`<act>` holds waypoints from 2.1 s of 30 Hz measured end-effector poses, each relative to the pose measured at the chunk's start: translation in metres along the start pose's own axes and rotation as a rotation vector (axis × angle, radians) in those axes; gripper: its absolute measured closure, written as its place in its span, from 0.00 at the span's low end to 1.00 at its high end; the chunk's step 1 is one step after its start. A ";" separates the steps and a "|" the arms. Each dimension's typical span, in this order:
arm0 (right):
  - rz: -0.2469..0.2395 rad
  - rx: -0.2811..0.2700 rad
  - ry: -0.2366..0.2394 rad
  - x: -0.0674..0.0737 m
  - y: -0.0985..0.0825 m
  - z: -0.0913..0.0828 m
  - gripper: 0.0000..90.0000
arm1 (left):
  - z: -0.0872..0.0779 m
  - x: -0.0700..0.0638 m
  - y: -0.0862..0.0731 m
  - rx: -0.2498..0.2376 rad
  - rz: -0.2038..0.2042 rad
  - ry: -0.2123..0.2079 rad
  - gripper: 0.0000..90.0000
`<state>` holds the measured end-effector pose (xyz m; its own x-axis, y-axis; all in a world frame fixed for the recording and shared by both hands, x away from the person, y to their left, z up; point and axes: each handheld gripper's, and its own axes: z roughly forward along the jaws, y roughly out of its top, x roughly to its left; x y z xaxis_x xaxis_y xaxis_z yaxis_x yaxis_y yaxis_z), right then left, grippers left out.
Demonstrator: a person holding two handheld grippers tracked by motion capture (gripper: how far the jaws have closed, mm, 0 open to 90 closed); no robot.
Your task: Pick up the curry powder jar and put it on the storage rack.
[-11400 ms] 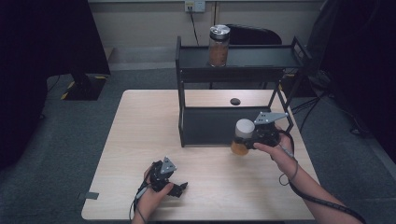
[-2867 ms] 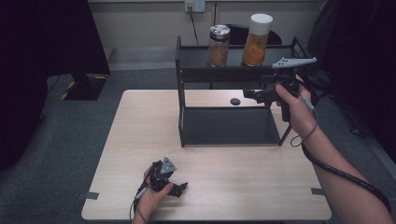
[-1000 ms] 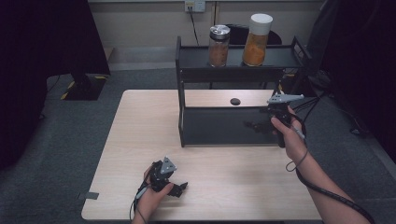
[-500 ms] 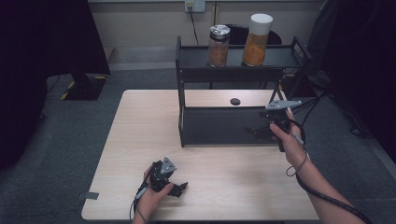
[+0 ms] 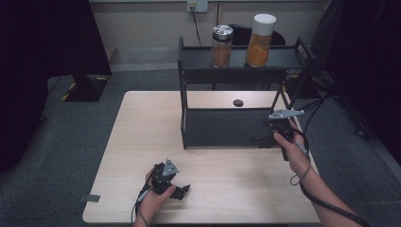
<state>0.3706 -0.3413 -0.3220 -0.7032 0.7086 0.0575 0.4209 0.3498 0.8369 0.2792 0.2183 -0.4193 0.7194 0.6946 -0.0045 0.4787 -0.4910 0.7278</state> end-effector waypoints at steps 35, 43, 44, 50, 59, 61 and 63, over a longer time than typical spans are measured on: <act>0.038 0.035 0.026 -0.004 -0.061 -0.003 0.01 | 0.000 0.000 0.000 -0.001 0.000 0.000 0.00; 0.044 0.043 0.022 -0.005 -0.072 -0.006 0.01 | 0.000 0.000 0.000 0.000 0.000 0.000 0.00; 0.047 0.042 0.021 -0.005 -0.073 -0.006 0.01 | 0.000 0.000 0.000 0.000 0.000 0.000 0.00; 0.047 0.045 0.022 -0.004 -0.080 -0.008 0.01 | 0.000 0.000 0.000 0.000 0.000 0.000 0.00; 0.033 0.065 0.021 -0.003 -0.090 -0.013 0.01 | 0.000 0.000 0.000 0.000 0.000 0.000 0.00; 0.035 0.066 0.020 -0.003 -0.093 -0.014 0.01 | 0.000 0.000 0.000 0.000 0.001 0.000 0.00; 0.035 0.072 0.017 -0.002 -0.095 -0.015 0.01 | 0.000 0.000 0.000 0.000 0.000 0.000 0.00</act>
<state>0.3240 -0.3851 -0.3932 -0.6971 0.7106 0.0957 0.4850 0.3690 0.7928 0.2792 0.2183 -0.4193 0.7195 0.6945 -0.0043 0.4785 -0.4912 0.7278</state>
